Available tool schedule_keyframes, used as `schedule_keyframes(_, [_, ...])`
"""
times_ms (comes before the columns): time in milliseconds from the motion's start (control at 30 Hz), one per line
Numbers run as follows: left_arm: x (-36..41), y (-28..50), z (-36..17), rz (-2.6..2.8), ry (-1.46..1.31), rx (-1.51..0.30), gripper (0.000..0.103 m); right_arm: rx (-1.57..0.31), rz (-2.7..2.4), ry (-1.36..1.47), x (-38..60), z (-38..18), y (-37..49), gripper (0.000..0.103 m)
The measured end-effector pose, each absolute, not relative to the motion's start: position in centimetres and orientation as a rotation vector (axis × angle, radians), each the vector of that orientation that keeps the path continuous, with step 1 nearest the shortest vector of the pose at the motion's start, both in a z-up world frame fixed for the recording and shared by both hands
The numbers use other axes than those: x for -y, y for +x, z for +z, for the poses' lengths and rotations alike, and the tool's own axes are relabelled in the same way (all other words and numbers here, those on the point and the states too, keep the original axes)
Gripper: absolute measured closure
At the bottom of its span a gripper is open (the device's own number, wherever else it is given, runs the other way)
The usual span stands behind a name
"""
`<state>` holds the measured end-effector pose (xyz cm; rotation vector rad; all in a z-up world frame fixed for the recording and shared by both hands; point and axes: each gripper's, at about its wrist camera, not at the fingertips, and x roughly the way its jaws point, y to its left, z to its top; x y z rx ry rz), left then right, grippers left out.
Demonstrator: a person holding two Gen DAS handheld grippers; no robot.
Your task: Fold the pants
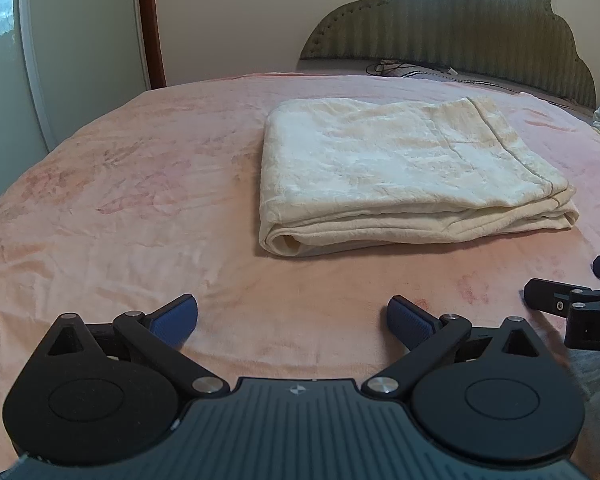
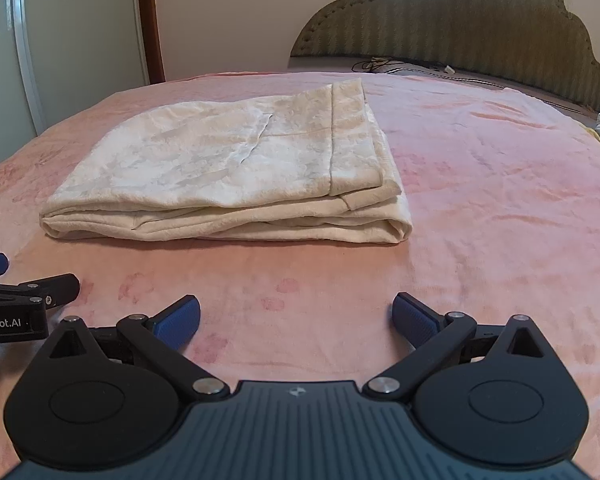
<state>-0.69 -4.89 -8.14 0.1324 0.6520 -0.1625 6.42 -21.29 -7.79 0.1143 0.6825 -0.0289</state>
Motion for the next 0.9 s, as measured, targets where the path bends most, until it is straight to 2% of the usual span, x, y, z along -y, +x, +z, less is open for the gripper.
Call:
schedule_keyframes(567, [4.63,-0.62,-8.30,-0.171,0.106,-0.661,0.000,-0.644,-0.047,0.099,21.17,-7.49,5.72,0.000])
schedule_keyframes(900, [4.62,-0.65,-8.27,-0.171,0.105,-0.661,0.000,-0.686,-0.044,0.094,20.96,-7.89,6.30,0.000])
